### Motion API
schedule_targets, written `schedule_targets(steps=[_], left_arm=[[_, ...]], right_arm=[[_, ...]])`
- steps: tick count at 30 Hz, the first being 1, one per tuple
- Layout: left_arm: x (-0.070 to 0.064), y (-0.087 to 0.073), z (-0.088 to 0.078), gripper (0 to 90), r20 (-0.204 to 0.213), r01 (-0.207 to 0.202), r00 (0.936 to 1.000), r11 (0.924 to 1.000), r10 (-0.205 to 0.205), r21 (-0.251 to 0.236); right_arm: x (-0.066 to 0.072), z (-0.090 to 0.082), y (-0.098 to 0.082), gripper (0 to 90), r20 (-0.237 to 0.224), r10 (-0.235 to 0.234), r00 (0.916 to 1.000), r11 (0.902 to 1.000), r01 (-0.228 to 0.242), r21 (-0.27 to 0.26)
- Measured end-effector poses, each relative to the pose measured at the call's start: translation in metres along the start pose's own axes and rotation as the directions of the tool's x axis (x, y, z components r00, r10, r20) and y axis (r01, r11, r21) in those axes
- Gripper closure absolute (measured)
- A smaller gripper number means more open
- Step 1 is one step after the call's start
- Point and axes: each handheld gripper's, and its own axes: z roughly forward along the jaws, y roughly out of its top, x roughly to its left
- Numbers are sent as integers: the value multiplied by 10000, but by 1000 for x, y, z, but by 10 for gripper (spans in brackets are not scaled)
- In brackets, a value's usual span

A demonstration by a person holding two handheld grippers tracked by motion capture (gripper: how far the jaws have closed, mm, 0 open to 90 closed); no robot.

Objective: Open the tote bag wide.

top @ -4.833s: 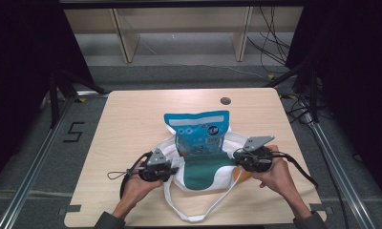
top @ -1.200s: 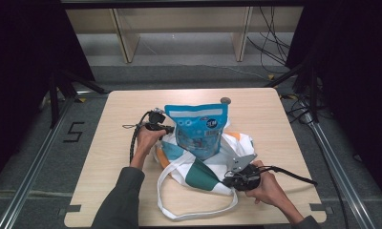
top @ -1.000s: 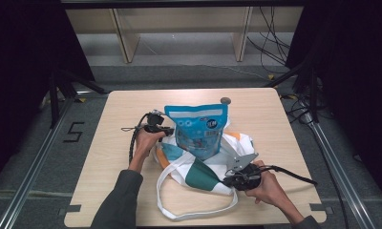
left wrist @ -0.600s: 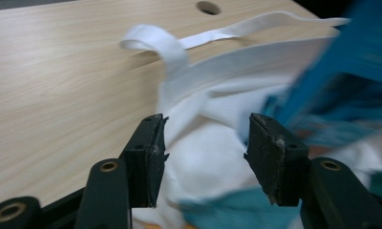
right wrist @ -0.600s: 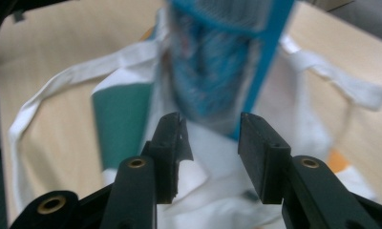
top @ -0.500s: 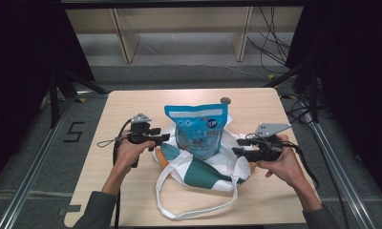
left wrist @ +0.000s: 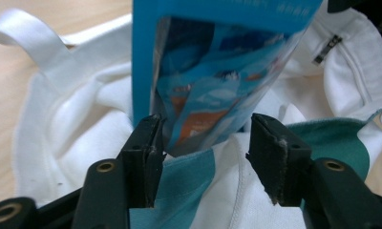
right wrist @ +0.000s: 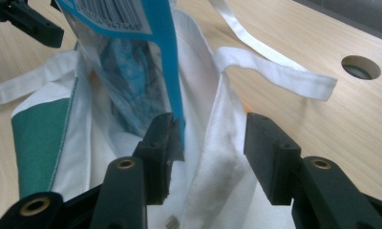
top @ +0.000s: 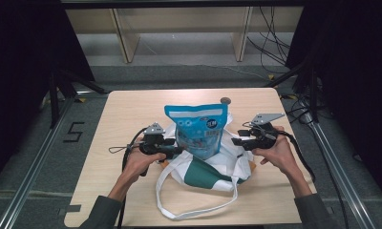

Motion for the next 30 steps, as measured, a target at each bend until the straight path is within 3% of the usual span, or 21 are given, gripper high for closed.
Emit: schedule_targets(steps=[1,2,3,6,7,12,14,15,16,18,20,23,26,27,28,29,30], left_arm=[[1,-1,2,453,-11,-7,10000,10000,7,71],[2,-3,5,445,41,44,10000,9999,-45,136],[2,-3,5,437,41,44,10000,9999,-45,136],[0,-4,9,415,219,-273,9994,9993,267,267],[-1,-4,10,412,352,-295,9990,9988,281,387],[-6,-7,17,411,253,-710,9973,9948,693,724],[-13,-9,25,408,243,-1157,9932,9872,1137,1094],[-13,-9,25,405,243,-1157,9932,9872,1137,1094],[-12,-8,25,405,149,-1634,9865,9760,1630,1438],[-17,-8,27,399,88,-1338,9910,9842,1337,1156],[-15,-6,23,398,30,-1490,9887,9826,1496,1109],[-15,-7,23,415,-14,-1646,9861,9785,1660,1246],[-17,-10,27,477,228,-1821,9833,9750,1806,1273],[-16,-10,26,516,244,-2134,9769,9650,2122,1528],[-18,-12,28,567,471,-1940,9808,9713,1892,1376],[-19,-14,29,632,674,-2097,9772,9658,2015,1525],[-23,-17,31,734,609,-2708,9626,9402,2639,2067]], right_arm=[[0,0,0,544,0,0,10000,10000,0,0],[-1,2,0,540,103,305,9995,9995,-304,-13],[-4,2,0,537,126,238,9996,9997,-238,17],[-7,6,0,534,151,118,9998,9998,-116,-146],[-8,8,0,537,181,421,9990,9991,-420,-36],[-8,16,2,573,17,316,9995,9992,-317,239],[-7,23,4,628,71,262,9996,9992,-264,309],[-7,23,4,628,71,262,9996,9992,-264,309],[-7,26,4,645,147,167,9998,9993,-172,334],[-8,28,5,661,176,74,9998,9989,-82,456],[-9,30,5,665,214,135,9997,9994,-141,322],[-9,28,5,665,119,105,9999,9988,-110,470],[-9,29,5,669,86,51,10000,9990,-54,440],[-9,29,5,672,84,46,10000,9990,-50,448],[-9,28,4,676,138,160,9998,9984,-167,540],[-9,29,4,684,215,112,9997,9989,-122,462],[-10,30,3,734,186,152,9997,9986,-161,497]])
